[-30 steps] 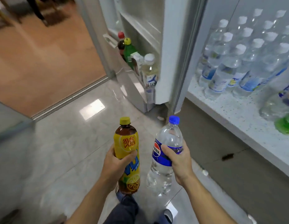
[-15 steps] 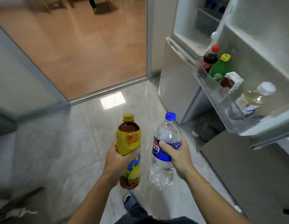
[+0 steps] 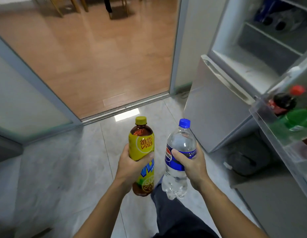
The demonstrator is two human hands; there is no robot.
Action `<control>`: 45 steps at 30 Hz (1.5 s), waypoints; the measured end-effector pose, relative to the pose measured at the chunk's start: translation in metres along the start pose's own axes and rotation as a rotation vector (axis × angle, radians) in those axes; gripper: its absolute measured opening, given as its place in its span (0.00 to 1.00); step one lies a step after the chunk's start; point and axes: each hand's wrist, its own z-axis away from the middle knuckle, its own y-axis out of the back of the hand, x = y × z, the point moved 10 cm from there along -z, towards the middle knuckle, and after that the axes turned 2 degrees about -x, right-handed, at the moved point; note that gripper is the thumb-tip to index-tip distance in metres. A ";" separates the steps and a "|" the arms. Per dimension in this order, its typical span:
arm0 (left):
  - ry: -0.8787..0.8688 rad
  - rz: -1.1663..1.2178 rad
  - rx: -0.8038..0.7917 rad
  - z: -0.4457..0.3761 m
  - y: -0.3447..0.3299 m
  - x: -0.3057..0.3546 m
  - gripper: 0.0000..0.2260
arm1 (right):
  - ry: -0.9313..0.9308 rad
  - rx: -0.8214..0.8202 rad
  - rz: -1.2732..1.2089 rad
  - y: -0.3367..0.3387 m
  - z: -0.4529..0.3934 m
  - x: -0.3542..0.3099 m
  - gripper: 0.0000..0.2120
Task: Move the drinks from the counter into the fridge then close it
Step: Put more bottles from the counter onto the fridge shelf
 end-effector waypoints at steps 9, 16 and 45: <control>-0.009 -0.055 -0.103 -0.170 -0.056 0.097 0.23 | 0.052 0.101 -0.044 0.009 -0.177 -0.059 0.35; -0.036 -0.097 -0.289 -0.266 -0.141 0.147 0.28 | 0.123 0.344 -0.037 0.070 -0.254 -0.101 0.30; -0.359 -0.312 -1.041 -0.452 -0.514 0.317 0.34 | 0.339 1.311 0.203 0.245 -0.357 -0.246 0.34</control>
